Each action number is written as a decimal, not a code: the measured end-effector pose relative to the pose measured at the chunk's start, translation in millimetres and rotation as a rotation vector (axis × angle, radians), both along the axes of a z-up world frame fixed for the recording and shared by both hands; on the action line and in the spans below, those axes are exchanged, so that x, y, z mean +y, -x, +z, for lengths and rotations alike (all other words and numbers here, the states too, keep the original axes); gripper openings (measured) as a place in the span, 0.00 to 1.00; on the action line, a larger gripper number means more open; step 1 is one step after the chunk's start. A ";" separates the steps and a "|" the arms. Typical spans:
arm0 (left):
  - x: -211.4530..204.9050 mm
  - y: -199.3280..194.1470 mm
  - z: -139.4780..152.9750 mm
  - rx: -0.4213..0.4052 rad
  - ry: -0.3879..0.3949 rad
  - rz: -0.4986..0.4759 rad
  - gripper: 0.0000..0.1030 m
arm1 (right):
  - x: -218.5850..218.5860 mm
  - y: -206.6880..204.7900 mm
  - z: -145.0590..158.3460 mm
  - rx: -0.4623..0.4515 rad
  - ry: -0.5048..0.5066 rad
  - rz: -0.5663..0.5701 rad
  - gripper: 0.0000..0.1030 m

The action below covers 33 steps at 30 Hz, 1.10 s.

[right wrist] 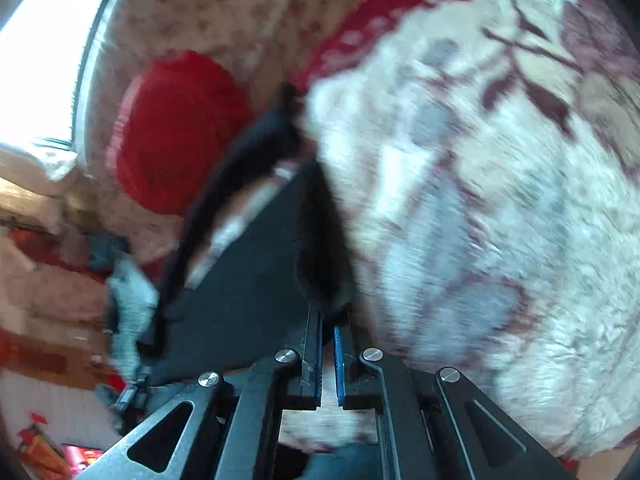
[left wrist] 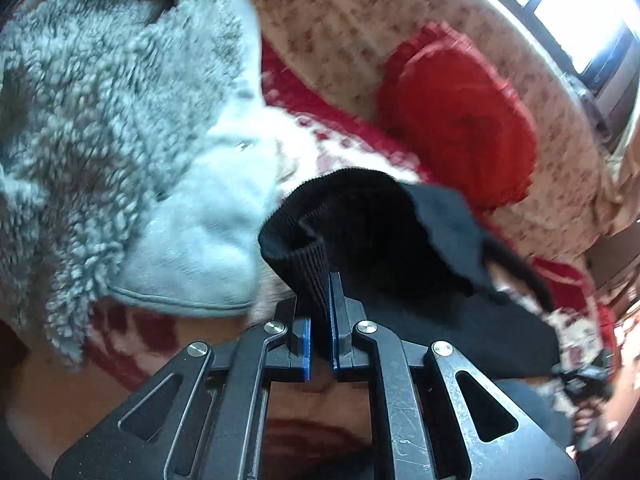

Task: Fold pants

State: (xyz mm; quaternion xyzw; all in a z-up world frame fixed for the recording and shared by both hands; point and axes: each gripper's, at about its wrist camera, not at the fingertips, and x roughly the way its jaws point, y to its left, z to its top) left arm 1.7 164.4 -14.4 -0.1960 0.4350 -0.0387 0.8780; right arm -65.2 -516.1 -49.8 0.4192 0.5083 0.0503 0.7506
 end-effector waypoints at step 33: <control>22.9 -110.0 84.0 -0.101 0.014 0.185 0.18 | 185.6 -78.3 51.5 -0.411 0.787 0.338 0.04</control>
